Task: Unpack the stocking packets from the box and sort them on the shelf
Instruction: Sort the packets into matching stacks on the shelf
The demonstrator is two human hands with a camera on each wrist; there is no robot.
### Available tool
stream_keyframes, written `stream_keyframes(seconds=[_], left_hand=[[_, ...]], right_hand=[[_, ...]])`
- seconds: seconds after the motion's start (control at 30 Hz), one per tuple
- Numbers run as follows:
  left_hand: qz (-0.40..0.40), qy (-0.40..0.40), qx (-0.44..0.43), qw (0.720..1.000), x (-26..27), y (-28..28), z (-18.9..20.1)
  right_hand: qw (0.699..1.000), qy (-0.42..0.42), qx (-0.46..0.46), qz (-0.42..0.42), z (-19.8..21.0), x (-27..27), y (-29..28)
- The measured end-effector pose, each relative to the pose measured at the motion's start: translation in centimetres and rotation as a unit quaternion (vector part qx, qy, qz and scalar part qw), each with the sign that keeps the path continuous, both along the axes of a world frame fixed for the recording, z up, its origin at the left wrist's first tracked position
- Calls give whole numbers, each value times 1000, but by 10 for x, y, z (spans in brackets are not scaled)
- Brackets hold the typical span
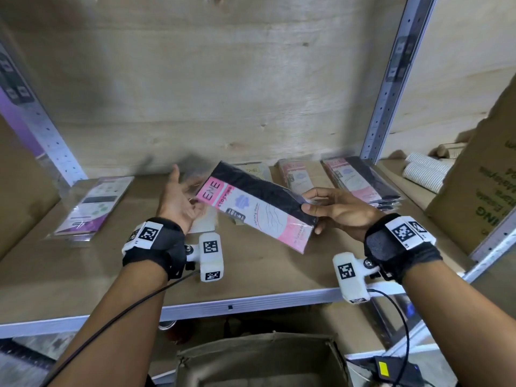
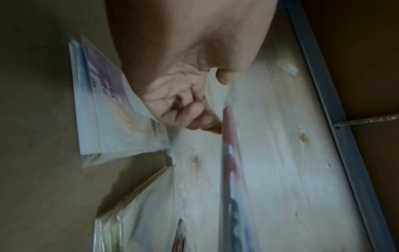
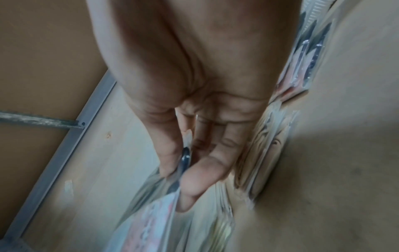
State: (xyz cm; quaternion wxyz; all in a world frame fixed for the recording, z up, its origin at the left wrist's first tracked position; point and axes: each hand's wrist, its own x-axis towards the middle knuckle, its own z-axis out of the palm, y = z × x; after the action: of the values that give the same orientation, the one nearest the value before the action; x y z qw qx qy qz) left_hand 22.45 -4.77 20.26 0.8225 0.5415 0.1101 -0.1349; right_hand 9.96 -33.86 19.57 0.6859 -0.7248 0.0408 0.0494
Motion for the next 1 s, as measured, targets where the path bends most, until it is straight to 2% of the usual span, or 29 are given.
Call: stream_keyframes(seconds=[0.07,0.17,0.3,0.4,0.57,0.67,0.73,0.87,0.93,1.0], left_hand=[[-4,-1,-3,1000,2,0,-3],[-102,-36,61,992,-10,-15,-2],[-268,-97,160,945,-39,-42,-4],[-328,-130,184,917,-52,-51,-11],[-348,-178,216,895,-57,-46,-10],[-369,-210,191,885,-57,-39,-6],[-377,-203,158,890,-55,-32,-3],[-365,-161,88,913,-51,-23,-4],[-353,-150,86,919,-52,-24,-5],[-338,-159,103,922,-53,-30,-3]], right_hand=[[1000,5,26,-11,0,-1,-1],[997,8,71,-37,-1,1,0],[989,6,128,-70,-6,3,16],[987,13,133,-87,-11,2,29],[994,50,65,-66,-5,-5,36],[997,17,36,-65,-2,-6,43],[996,-1,72,-52,0,-7,46],[980,-23,196,26,3,-14,39],[976,-30,212,40,-3,-19,36],[981,-30,193,8,-8,-21,32]])
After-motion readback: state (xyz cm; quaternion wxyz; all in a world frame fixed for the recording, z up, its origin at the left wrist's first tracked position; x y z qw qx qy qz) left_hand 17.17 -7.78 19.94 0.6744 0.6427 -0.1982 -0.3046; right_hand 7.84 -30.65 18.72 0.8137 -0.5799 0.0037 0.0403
